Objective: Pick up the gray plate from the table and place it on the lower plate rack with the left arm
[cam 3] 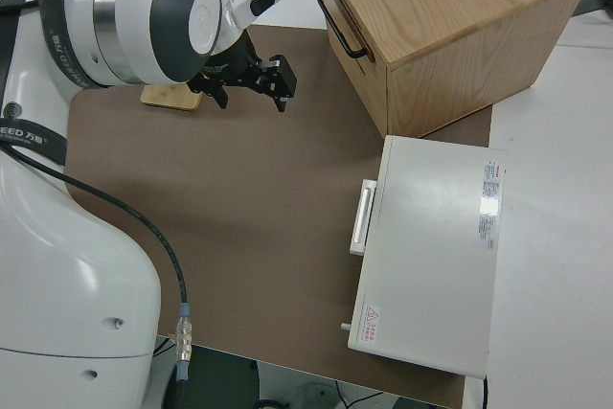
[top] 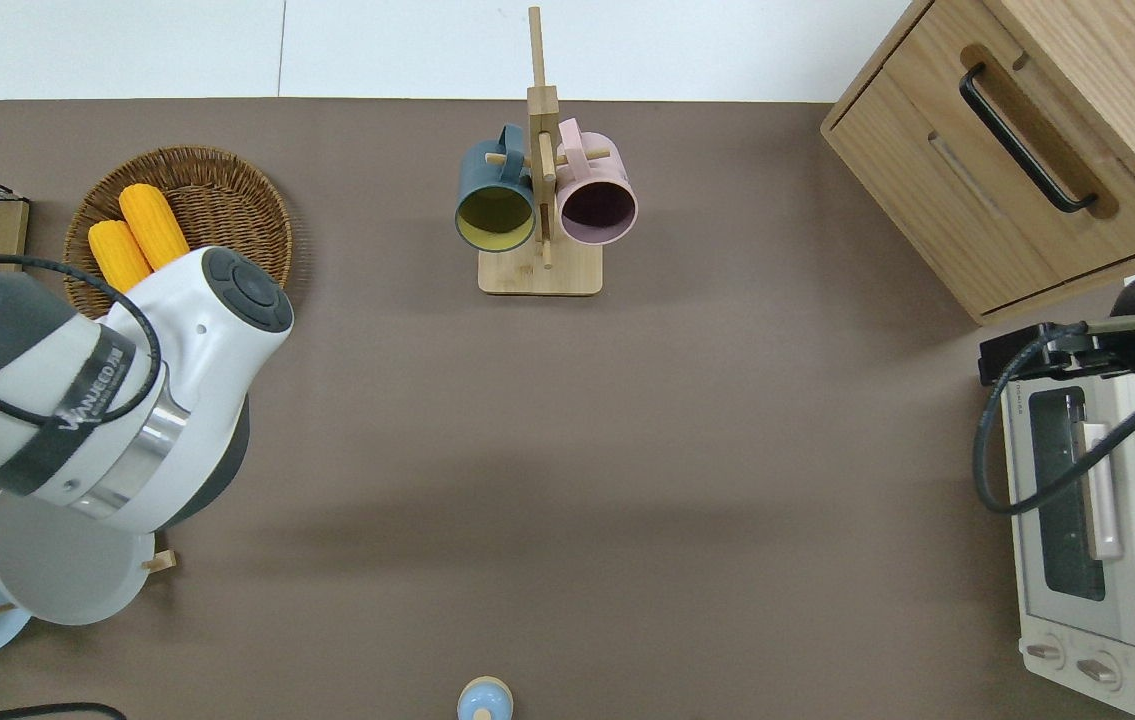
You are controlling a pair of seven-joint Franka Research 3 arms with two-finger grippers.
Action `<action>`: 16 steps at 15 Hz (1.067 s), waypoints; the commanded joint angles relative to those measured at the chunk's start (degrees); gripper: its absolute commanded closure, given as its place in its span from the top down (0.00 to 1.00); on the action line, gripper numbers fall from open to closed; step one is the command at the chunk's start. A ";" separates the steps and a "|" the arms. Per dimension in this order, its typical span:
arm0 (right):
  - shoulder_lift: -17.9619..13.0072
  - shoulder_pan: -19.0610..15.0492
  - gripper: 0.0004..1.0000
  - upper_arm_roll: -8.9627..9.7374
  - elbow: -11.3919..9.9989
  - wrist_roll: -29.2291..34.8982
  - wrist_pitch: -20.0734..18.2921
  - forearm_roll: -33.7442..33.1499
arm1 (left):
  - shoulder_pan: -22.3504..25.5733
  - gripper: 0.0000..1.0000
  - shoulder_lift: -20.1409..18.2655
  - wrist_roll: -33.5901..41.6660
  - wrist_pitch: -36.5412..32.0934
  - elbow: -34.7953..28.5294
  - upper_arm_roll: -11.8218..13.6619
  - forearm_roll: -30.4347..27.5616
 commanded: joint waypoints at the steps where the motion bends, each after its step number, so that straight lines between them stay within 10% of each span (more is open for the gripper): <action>1: 0.02 0.41 0.98 -0.34 0.37 0.22 -0.05 0.15 | 0.80 0.99 0.08 1.53 -0.72 6.45 -0.02 -9.50; 8: 0.02 0.41 0.98 -0.34 0.37 0.22 -0.05 0.15 | 1.50 0.99 -0.36 5.91 3.13 10.33 1.12 -31.03; 16: 0.02 0.41 0.98 -0.34 0.37 0.22 -0.14 0.15 | 5.72 0.99 0.16 21.57 17.29 9.10 0.86 -35.63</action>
